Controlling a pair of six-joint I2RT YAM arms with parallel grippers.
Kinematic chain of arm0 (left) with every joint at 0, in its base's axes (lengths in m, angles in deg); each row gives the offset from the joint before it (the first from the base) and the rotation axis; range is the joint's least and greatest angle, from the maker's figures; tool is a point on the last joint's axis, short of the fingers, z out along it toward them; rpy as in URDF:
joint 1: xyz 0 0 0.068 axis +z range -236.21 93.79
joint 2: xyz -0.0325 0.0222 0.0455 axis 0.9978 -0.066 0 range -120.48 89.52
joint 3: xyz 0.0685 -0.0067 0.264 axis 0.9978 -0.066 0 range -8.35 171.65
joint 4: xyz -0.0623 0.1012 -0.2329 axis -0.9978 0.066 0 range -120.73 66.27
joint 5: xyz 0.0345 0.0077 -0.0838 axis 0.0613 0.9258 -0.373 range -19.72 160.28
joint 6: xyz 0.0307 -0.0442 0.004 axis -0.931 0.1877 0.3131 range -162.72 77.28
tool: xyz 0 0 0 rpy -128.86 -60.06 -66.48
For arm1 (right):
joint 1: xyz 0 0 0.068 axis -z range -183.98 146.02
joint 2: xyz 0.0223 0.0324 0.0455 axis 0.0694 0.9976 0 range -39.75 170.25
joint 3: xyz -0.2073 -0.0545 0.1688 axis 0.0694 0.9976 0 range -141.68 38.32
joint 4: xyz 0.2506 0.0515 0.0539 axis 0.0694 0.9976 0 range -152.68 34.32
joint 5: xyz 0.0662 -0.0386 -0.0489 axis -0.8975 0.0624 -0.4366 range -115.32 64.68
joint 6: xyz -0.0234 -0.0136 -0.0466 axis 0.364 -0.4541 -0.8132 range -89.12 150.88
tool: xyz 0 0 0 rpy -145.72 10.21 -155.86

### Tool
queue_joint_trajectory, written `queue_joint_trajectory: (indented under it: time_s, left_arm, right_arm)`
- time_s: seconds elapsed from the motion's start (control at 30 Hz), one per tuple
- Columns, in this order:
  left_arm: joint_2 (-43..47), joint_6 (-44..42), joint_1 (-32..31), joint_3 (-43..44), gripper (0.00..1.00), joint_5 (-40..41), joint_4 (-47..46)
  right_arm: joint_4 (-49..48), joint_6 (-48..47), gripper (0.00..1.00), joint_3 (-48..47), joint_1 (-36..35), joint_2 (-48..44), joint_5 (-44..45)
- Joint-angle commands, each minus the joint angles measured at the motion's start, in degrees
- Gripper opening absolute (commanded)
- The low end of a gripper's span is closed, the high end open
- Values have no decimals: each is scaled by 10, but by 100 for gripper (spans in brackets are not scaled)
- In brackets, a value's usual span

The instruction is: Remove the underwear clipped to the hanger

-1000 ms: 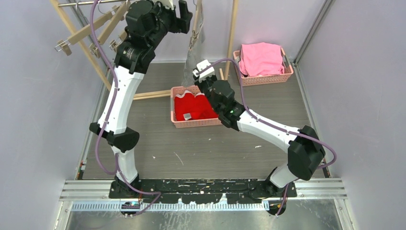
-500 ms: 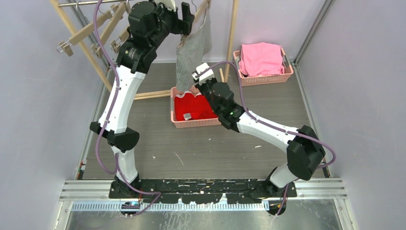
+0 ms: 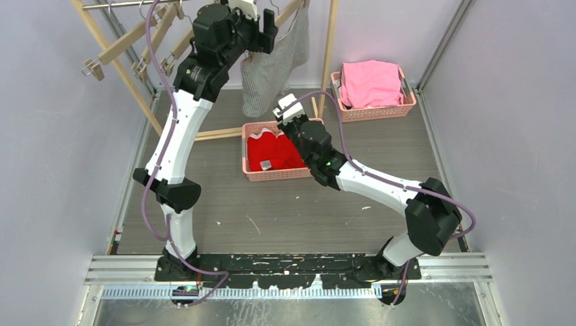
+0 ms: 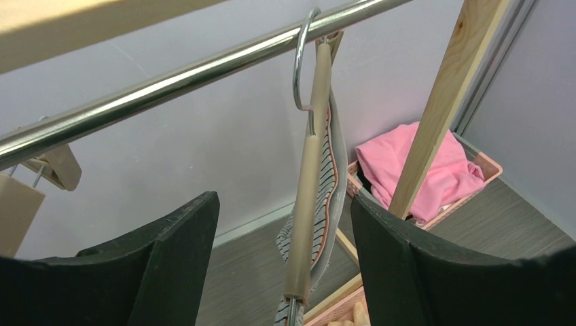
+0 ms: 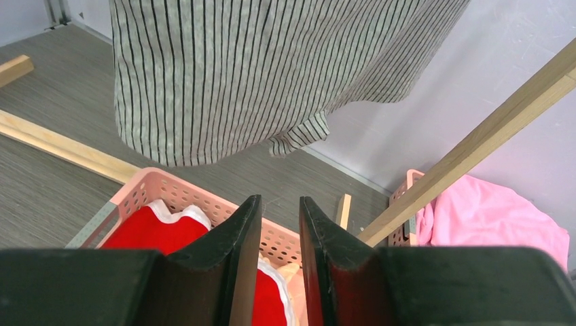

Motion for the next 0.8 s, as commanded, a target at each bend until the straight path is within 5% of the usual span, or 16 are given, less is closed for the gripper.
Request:
queue_joint_trajectory:
  time_s: [0.0,0.47,0.67,0.77]
  left_arm:
    - [0,-25,-2,8,72,-5,-10]
    - [-11,-49,-2,-9,62,10,-14]
    - [-22,-49,-2,-9,35,9,-18]
    - [-25,-49,-2,-8,11,9,-23]
  right_arm:
    - [-40,-9,33,0,-1,-32,4]
    - [-57,-13,34,23,-1,-51,6]
    - [-63,-14,36,34,-1,-61,5]
    - [-67,-15,36,41,-1,-62,8]
